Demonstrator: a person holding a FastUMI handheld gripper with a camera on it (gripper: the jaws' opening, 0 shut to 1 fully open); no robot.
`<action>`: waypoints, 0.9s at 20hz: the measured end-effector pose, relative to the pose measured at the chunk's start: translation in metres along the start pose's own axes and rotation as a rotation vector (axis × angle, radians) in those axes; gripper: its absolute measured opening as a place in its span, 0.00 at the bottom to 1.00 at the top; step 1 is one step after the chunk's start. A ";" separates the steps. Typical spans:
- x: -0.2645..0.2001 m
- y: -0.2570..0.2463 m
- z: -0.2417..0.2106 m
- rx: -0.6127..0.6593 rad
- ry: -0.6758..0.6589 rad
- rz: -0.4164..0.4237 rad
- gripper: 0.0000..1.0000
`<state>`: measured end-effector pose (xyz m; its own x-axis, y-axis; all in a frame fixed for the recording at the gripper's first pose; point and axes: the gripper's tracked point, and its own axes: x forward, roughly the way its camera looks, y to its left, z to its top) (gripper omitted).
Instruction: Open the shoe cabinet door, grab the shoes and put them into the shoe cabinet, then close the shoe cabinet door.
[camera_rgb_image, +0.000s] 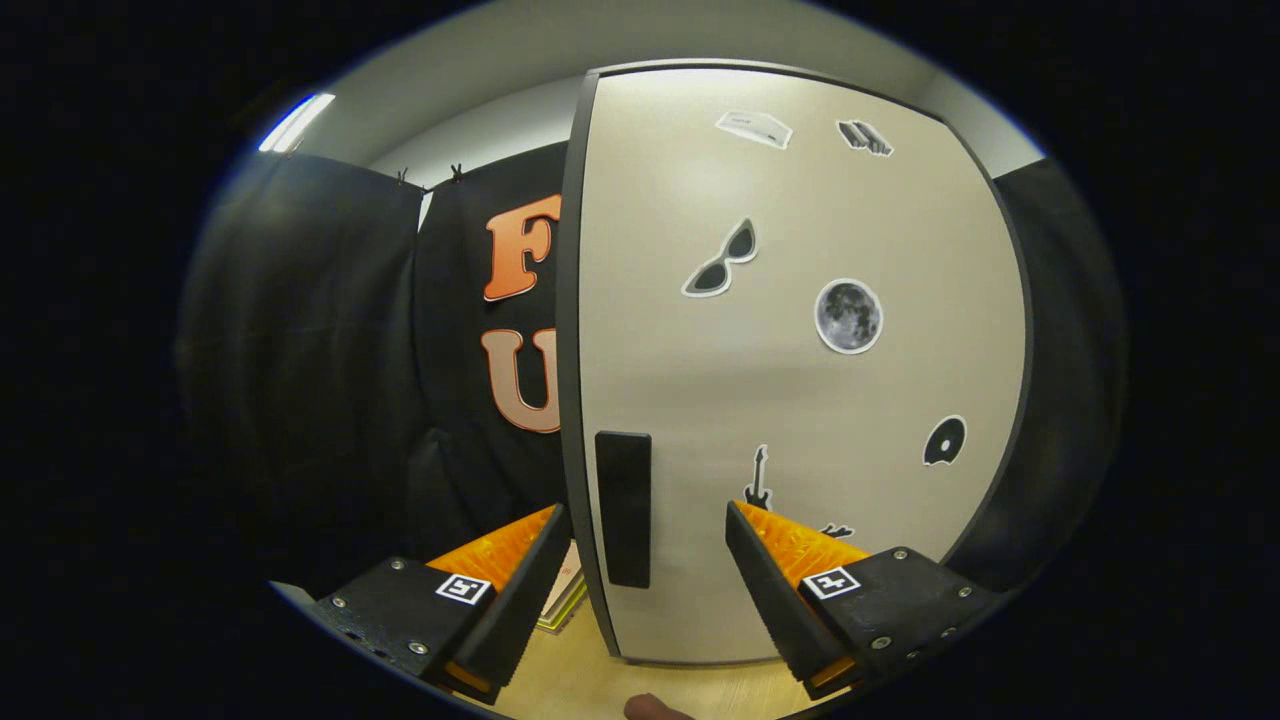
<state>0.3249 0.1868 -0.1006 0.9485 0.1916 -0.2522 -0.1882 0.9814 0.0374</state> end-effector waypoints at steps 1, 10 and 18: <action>-0.010 0.000 0.002 -0.002 -0.008 -0.008 0.98; -0.102 -0.040 0.006 -0.031 -0.023 -0.128 0.98; -0.160 -0.075 0.029 0.007 -0.090 -0.143 0.98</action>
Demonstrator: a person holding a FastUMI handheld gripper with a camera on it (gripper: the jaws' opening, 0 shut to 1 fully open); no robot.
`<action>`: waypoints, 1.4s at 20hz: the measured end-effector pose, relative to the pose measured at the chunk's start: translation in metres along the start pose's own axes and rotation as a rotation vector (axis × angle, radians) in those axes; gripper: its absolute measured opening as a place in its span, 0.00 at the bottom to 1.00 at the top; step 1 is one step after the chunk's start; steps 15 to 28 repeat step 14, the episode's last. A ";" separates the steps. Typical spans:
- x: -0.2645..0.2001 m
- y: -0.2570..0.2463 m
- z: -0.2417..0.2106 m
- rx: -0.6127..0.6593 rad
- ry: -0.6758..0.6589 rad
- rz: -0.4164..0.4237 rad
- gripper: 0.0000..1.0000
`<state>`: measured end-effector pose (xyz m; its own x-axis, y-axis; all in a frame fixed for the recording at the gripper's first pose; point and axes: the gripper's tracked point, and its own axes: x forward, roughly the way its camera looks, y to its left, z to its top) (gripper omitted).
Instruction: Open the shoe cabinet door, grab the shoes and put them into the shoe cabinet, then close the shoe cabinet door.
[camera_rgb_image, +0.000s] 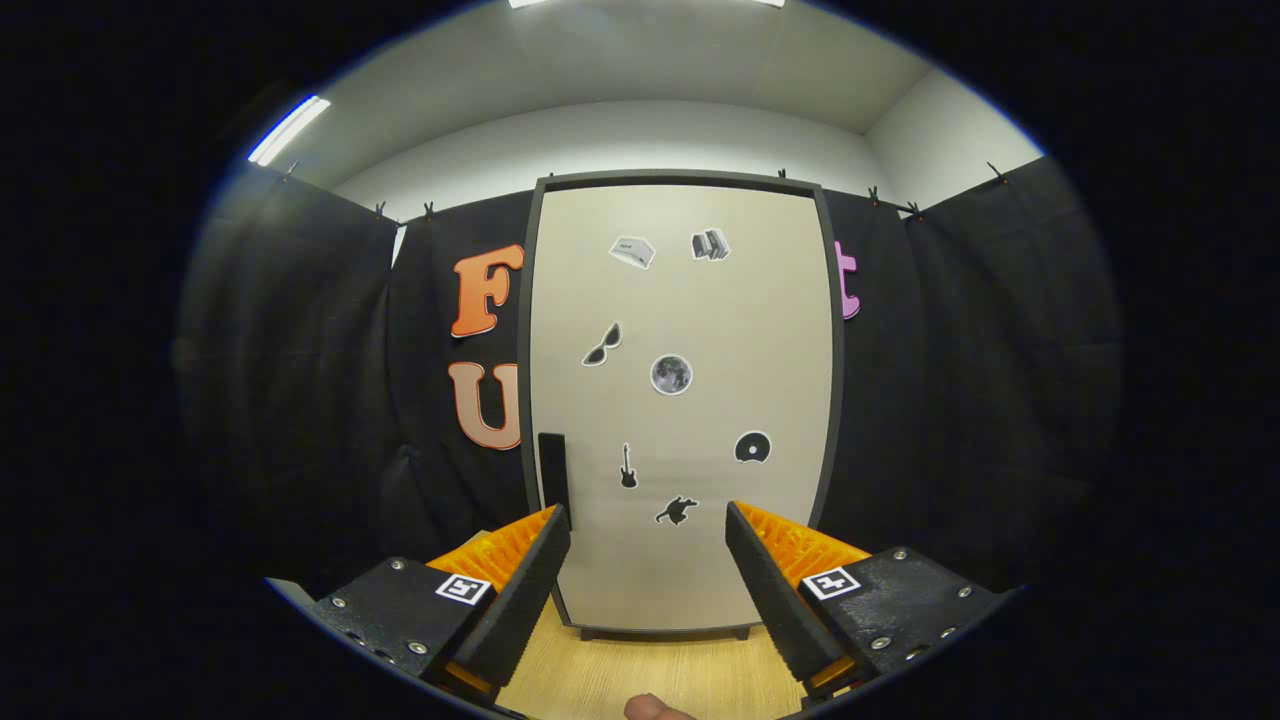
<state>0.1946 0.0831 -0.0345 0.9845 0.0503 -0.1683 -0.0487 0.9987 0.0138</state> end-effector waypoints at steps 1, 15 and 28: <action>-0.003 -0.005 0.002 0.000 0.000 0.002 0.97; -0.051 -0.061 0.034 0.053 -0.072 -0.048 0.97; -0.051 -0.061 0.034 0.053 -0.072 -0.048 0.97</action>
